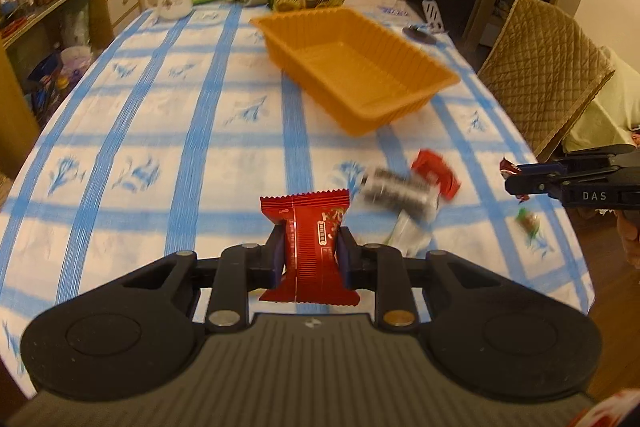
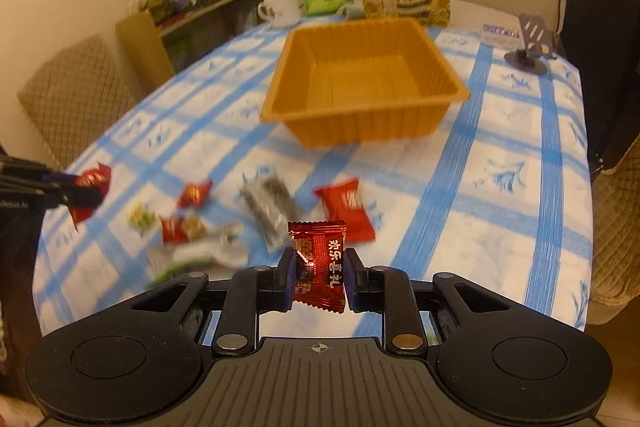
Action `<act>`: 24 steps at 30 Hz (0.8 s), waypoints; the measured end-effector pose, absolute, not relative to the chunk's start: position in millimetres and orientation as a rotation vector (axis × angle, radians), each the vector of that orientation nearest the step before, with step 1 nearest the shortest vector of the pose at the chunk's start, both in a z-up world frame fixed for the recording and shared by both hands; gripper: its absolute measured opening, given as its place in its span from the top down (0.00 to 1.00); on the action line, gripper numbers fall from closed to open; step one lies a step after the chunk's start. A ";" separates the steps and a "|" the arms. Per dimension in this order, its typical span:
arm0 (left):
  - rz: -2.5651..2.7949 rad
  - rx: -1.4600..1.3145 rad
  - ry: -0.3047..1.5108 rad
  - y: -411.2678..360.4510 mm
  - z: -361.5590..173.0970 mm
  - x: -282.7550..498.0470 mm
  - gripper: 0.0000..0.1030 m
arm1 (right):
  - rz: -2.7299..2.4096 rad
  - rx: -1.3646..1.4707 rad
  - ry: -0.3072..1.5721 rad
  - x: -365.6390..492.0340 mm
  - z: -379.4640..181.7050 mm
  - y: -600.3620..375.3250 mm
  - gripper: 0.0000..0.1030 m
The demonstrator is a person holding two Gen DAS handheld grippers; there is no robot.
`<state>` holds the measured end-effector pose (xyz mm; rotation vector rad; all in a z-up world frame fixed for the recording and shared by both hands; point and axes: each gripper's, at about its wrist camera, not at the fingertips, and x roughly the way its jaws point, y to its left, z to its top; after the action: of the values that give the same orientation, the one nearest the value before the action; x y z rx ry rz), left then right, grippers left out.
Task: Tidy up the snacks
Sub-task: 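Carry both red packets over the orange tray and open both tools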
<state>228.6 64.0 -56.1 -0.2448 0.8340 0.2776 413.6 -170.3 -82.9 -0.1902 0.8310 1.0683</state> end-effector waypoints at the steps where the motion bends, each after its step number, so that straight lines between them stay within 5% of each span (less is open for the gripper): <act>1: 0.265 -0.235 0.826 66.5 -51.8 240.2 0.77 | 1.066 -0.168 0.824 418.0 -76.1 -166.8 0.76; 12: 0.160 -0.140 0.752 86.7 -18.4 366.2 0.77 | 0.984 -0.029 0.749 480.6 -30.1 -120.8 0.76; 24: 0.140 -0.181 0.814 115.6 -42.3 460.1 0.77 | 0.910 0.026 0.841 548.5 -54.2 -76.0 0.76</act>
<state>460.1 115.6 -42.3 -0.1813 0.8144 0.1401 548.5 -76.0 -54.2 0.0260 0.8405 0.9104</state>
